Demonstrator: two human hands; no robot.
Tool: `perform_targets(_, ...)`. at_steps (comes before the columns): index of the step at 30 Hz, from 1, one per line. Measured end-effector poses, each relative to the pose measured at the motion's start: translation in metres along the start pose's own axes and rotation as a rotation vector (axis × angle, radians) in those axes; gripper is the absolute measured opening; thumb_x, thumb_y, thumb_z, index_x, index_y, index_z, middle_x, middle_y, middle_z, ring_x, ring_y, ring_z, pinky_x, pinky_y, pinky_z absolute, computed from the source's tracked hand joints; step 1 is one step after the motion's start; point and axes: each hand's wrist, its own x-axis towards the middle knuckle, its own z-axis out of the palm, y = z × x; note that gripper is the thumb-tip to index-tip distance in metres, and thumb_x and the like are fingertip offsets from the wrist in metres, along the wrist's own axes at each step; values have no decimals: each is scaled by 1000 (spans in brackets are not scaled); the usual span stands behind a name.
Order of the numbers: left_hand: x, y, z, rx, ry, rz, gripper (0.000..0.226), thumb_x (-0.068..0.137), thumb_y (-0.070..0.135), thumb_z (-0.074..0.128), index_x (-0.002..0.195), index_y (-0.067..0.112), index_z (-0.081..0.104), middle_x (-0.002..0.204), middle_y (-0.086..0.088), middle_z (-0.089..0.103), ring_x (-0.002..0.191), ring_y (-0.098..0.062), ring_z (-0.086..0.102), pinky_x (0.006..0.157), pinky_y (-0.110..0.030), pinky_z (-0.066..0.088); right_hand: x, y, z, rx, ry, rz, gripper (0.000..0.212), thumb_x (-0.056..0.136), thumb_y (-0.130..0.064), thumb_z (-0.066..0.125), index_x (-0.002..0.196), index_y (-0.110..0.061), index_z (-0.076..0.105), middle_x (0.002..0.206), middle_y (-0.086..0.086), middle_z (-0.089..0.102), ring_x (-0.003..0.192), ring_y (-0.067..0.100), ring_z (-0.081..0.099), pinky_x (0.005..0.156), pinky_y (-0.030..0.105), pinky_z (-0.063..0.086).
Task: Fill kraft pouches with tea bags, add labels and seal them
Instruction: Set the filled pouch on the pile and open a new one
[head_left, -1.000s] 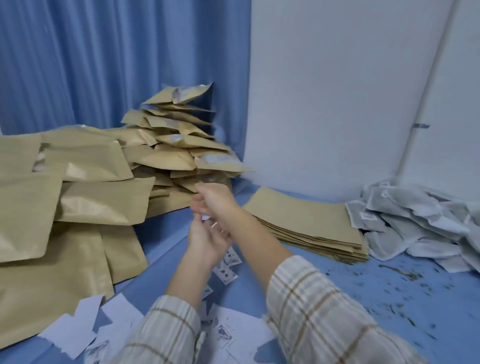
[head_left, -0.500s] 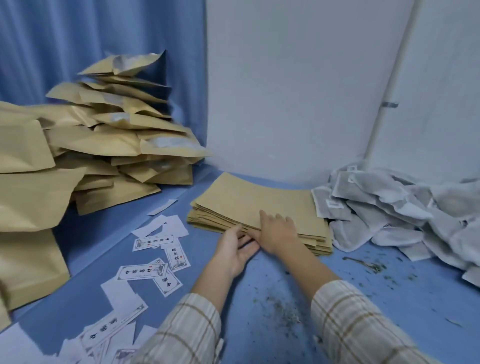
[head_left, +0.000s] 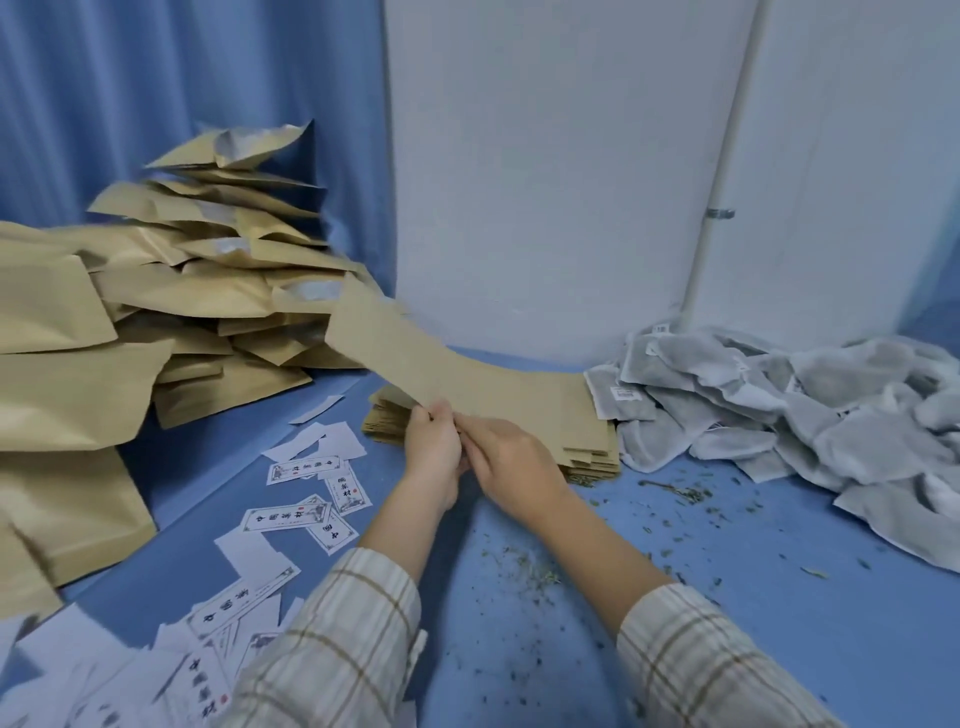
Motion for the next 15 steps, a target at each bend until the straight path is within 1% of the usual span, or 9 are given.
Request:
perform_targets(1,-6,5,-2,93,55,113,18,101,22,34,102,14,50,103,-6,59,91,-22,55,78,-34,48,1,-6,-7,138,-22,58,33,94,-15,48,125,-16,57,114,5,67,104,21,60,87,30,48)
perform_targets(2,-12,9,-5,220,125,245,20,101,21,34,104,13,51,106,-7,60,93,-21,53,78,-30,43,3,-11,-13,240,-5,124,32,96,-18,45,126,-19,57,119,2,65,109,18,58,92,24,43)
perform_targets(4,-24,19,-13,468,230,472,30,101,21,33,121,11,52,110,-8,61,97,-24,54,73,-23,33,11,-28,-31,518,33,360,30,95,-27,47,121,-20,60,119,2,65,108,15,60,94,19,42)
perform_targets(5,-29,25,-18,562,251,532,33,101,21,32,127,14,50,109,-11,62,99,-27,54,71,-24,31,16,-39,-43,733,58,480,28,95,-31,48,116,-18,62,116,5,66,105,16,62,93,23,46)
perform_targets(7,-38,34,-28,702,270,614,38,100,17,32,135,25,45,103,-15,63,94,-33,54,71,-29,33,27,-53,-66,1144,104,616,26,95,-37,46,101,-17,62,105,10,66,94,20,64,82,31,55)
perform_targets(9,-51,42,-40,823,249,734,54,96,5,34,137,38,40,101,-12,62,86,-30,53,68,-34,39,33,-59,-91,1443,166,643,37,93,-46,43,104,-14,58,96,11,68,85,23,67,71,35,59)
perform_targets(10,-56,45,-46,901,236,821,65,91,-4,36,138,40,39,107,-10,60,88,-30,53,70,-38,42,35,-60,-103,1546,201,648,45,91,-51,44,109,-12,57,91,10,70,81,23,69,67,37,60)
perform_targets(12,-62,44,-61,1117,259,987,79,80,-16,40,140,35,39,126,-16,53,101,-34,52,83,-43,41,34,-61,-121,1597,249,669,46,88,-52,50,106,-11,61,80,5,71,71,19,70,58,34,57)
perform_targets(15,-66,37,-80,1349,319,1070,79,75,-23,42,139,25,43,138,-22,45,115,-42,47,96,-48,33,24,-59,-127,1402,306,784,17,89,-24,58,87,-9,65,79,7,69,62,16,68,54,29,56)
